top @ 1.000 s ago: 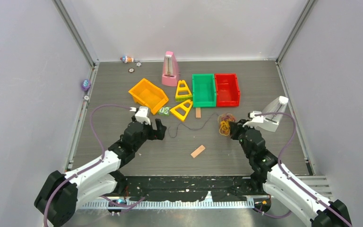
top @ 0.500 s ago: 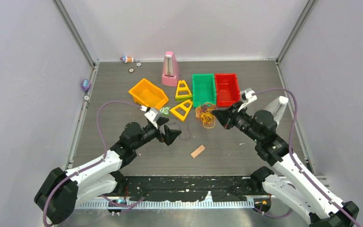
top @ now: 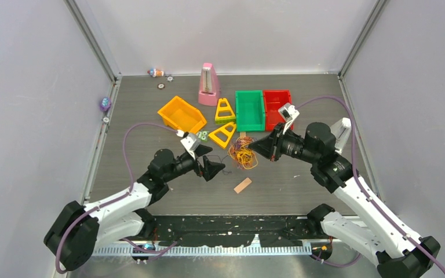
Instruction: Untangle the cables
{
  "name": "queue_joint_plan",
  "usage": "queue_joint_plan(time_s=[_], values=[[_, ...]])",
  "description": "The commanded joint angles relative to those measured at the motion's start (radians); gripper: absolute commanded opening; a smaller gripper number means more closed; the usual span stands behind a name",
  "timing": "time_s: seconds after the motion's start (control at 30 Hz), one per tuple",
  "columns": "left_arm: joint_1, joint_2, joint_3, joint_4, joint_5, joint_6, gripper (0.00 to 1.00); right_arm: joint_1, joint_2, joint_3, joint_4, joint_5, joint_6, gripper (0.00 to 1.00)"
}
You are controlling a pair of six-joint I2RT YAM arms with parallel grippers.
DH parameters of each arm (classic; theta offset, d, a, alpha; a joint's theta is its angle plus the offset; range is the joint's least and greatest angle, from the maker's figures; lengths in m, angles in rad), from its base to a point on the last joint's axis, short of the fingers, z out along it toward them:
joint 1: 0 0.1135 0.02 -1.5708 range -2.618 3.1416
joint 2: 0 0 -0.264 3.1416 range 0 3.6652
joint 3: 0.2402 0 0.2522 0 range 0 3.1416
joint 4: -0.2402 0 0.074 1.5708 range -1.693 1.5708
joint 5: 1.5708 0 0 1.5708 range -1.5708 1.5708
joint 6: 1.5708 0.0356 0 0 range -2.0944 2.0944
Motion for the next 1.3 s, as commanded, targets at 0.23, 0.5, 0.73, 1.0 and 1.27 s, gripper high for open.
queue_joint_plan(time_s=[0.23, 0.5, 0.73, 1.0, 1.27], values=[[-0.006, 0.149, 0.137, -0.061, 0.026, -0.013, 0.83, -0.001, -0.003, 0.065, 0.053, -0.105, 0.023, 0.05], [-0.006, 0.233, 0.188, -0.070, 0.116, -0.038, 0.73, 0.000, -0.004, 0.046, 0.068, -0.105, 0.024, 0.05], [-0.020, 0.264, 0.212, -0.073, 0.178, -0.030, 0.62, 0.000, -0.024, 0.024, 0.080, -0.087, 0.021, 0.05], [-0.025, 0.317, 0.300, -0.253, 0.036, -0.019, 0.00, -0.001, -0.054, 0.046, -0.066, 0.194, -0.055, 0.05], [-0.023, 0.197, 0.277, -0.470, -0.575, -0.035, 0.00, -0.004, -0.045, -0.023, -0.301, 0.935, 0.062, 0.05]])
